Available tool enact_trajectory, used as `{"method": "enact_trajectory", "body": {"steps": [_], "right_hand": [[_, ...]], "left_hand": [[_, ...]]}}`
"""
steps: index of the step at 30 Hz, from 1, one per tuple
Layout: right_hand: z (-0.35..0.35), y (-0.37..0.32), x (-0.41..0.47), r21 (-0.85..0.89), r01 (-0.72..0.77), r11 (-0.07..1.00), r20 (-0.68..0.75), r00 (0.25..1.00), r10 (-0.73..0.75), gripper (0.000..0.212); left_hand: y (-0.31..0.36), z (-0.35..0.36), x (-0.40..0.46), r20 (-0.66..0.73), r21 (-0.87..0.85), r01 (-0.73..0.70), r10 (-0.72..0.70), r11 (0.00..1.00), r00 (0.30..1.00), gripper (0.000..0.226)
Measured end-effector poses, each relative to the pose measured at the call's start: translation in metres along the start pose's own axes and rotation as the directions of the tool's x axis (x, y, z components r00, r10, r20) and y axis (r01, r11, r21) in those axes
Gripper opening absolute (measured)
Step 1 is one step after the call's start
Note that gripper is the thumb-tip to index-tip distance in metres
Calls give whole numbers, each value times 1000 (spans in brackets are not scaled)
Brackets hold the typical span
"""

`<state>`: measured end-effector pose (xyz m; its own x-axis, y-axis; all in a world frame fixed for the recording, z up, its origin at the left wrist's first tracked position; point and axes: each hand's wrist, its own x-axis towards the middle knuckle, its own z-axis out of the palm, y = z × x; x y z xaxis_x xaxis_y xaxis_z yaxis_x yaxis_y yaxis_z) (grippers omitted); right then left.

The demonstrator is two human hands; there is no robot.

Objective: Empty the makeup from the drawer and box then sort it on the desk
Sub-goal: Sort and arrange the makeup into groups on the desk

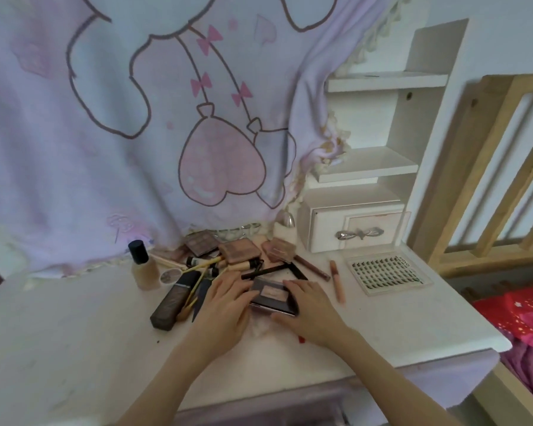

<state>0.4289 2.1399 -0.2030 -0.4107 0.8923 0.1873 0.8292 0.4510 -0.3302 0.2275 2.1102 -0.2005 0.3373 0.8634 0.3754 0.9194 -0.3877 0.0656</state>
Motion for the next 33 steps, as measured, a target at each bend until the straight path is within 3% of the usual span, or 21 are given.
{"method": "enact_trajectory", "body": {"steps": [7,14,18,22,25,28,31,33], "right_hand": [[-9,-11,15,-25,-23,999,116,993,26,70],[-32,-21,5,-20,-20,1000,-77,997,18,54],[-47,-24,-2,103,-40,994,-78,996,48,65],[-68,-55,-3,346,12,938,22,1000,-21,23],[-59,-69,7,617,4,787,124,987,-102,22],[-42,-84,27,824,-169,541,284,949,-136,22],[-25,-109,47,899,-420,124,433,893,-118,36],[-14,-125,60,858,-514,-20,508,853,-122,54]], "left_hand": [[-3,7,-7,79,37,13,-16,999,997,39],[-1,-1,-1,-57,39,-32,34,999,998,40],[4,-6,8,-131,-80,-110,99,991,986,43],[-1,-22,9,-301,-106,-162,124,981,946,30],[-12,-37,2,-424,-144,-84,15,986,906,27],[-26,-51,-9,-447,-268,65,-184,961,876,34],[-43,-62,-25,-309,-273,91,-177,958,934,43],[-51,-70,-36,-137,-346,128,-185,929,973,58]]}}
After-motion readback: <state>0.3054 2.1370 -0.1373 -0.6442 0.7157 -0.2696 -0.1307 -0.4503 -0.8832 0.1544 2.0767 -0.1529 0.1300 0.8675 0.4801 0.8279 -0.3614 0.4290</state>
